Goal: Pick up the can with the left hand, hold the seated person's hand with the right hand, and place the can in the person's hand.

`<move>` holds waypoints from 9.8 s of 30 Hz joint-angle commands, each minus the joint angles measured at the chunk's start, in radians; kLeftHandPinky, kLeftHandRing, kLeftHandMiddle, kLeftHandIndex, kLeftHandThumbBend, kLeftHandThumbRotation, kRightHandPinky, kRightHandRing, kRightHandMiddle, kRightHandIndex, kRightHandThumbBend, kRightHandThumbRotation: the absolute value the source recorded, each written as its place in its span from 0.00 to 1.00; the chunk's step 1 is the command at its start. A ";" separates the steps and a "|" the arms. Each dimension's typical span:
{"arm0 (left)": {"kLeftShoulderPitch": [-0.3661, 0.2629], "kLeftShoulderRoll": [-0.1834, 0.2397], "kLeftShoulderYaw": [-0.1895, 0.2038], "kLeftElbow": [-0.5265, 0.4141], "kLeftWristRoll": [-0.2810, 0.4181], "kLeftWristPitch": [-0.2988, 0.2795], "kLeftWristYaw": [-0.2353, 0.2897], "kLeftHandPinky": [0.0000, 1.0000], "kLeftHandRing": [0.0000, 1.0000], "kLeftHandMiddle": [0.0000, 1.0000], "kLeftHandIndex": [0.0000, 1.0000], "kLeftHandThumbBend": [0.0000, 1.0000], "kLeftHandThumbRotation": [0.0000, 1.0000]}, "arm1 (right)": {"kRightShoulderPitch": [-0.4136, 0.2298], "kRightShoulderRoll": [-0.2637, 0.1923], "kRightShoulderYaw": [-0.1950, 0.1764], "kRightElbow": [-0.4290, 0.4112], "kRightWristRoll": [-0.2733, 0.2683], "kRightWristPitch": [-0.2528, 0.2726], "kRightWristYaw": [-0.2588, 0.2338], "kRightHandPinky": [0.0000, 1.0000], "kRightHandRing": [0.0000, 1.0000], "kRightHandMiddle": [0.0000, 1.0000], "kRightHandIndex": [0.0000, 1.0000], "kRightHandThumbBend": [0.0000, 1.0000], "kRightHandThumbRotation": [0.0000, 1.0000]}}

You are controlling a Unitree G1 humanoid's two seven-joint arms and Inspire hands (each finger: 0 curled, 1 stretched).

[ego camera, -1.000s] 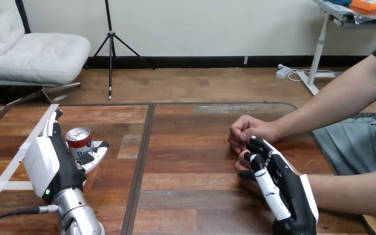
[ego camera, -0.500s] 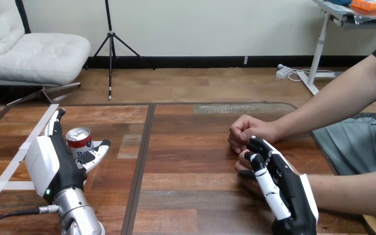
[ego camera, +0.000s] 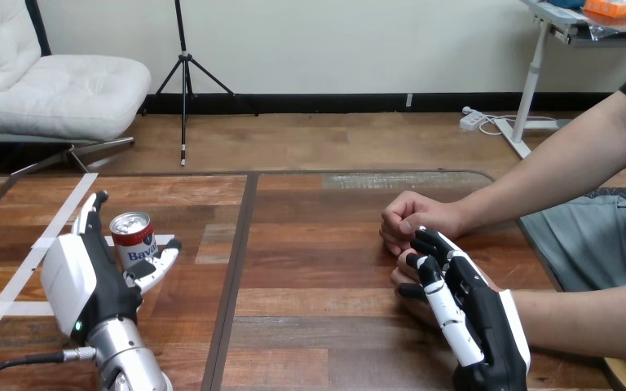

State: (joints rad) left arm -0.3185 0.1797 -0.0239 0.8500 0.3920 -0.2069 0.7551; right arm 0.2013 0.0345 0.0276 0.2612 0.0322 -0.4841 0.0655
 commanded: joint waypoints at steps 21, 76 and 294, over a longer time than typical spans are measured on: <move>-0.141 0.010 0.007 0.075 -0.048 0.026 -0.040 0.67 0.79 0.84 0.82 0.77 0.00 | -0.031 -0.007 -0.009 -0.044 -0.001 -0.011 0.000 0.77 0.85 0.87 0.84 0.58 0.67; -0.269 0.036 -0.010 0.275 -0.051 0.029 -0.022 0.61 0.76 0.83 0.81 0.74 0.07 | -0.007 -0.010 -0.015 -0.063 0.004 -0.006 0.004 0.79 0.85 0.87 0.84 0.57 0.66; -0.053 -0.071 -0.090 0.027 -0.004 -0.339 0.029 0.34 0.40 0.44 0.45 0.65 0.00 | 0.089 -0.433 -0.129 -0.541 -0.939 0.187 -0.371 1.00 1.00 1.00 1.00 0.77 0.36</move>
State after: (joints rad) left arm -0.3394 0.1123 -0.1031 0.9595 0.3717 -0.4958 0.7888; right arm 0.3014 -0.3491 -0.0639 -0.2100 -0.8870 -0.3363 -0.3490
